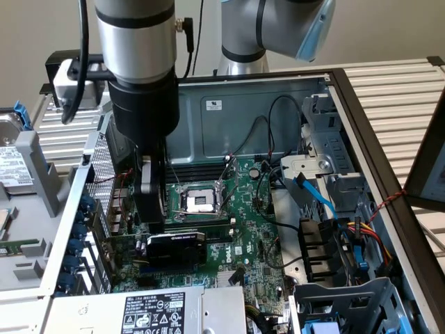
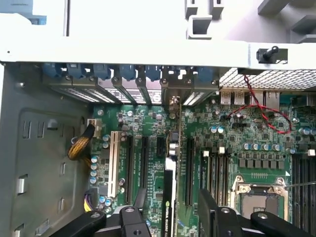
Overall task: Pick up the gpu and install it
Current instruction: 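Insert the gpu into the slot, then press down on the gpu until it lock into place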
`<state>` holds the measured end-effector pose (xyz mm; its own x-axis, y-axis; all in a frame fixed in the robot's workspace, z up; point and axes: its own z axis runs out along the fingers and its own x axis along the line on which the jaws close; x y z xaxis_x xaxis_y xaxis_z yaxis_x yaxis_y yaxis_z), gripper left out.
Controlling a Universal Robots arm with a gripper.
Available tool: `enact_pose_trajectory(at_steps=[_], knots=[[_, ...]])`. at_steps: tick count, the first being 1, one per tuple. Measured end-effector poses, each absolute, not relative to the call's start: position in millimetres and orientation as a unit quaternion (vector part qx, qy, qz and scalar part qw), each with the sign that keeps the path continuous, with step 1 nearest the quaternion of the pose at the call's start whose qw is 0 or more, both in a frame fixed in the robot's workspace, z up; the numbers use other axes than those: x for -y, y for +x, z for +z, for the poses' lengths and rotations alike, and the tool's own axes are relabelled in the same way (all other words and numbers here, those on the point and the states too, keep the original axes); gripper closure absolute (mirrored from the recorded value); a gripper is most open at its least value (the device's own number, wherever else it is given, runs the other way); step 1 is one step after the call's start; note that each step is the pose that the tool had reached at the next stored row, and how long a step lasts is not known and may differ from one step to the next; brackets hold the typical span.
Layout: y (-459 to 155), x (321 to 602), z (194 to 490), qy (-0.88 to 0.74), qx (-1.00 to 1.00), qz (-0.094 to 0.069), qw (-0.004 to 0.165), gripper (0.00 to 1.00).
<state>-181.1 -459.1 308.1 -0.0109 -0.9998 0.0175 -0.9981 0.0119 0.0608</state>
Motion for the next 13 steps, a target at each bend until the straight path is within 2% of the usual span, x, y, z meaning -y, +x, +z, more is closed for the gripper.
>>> enact_pose_trajectory(at_steps=[13], knots=[[-181.1,460.1,310.5,0.703,0.711,-0.016,0.027,0.47]])
